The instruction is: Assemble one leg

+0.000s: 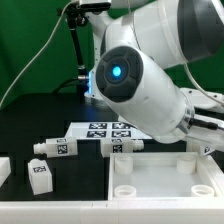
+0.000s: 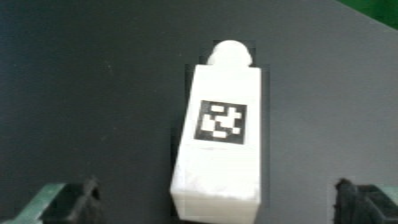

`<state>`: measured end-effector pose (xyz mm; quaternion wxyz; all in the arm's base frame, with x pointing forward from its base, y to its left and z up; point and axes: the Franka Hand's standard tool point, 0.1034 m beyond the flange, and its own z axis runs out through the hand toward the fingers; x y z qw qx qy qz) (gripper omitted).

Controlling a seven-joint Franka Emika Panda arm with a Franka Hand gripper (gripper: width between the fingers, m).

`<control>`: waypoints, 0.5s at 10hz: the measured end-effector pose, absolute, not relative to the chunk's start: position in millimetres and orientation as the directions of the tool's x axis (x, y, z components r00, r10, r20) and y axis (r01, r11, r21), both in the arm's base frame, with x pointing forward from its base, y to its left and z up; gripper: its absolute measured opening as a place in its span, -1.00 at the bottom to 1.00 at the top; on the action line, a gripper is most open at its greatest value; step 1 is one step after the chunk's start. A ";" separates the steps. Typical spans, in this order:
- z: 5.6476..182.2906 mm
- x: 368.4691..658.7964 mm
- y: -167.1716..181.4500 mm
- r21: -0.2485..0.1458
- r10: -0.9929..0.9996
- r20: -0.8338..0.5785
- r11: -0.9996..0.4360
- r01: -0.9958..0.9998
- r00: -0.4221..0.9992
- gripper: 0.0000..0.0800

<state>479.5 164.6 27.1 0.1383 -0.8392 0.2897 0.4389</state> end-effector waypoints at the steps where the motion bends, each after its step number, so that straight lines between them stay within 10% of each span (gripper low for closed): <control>1: 21.6 474.0 168.5 0.025 -0.370 -0.812 -0.794 -0.607 0.451 0.62; 5: 7.9 458.3 183.0 0.029 -0.379 -0.796 -0.802 -0.596 0.471 0.62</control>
Offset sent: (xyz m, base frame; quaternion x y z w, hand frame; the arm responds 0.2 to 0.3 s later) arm -0.0209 0.0146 -0.0075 -0.0014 0.0250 0.0031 0.9997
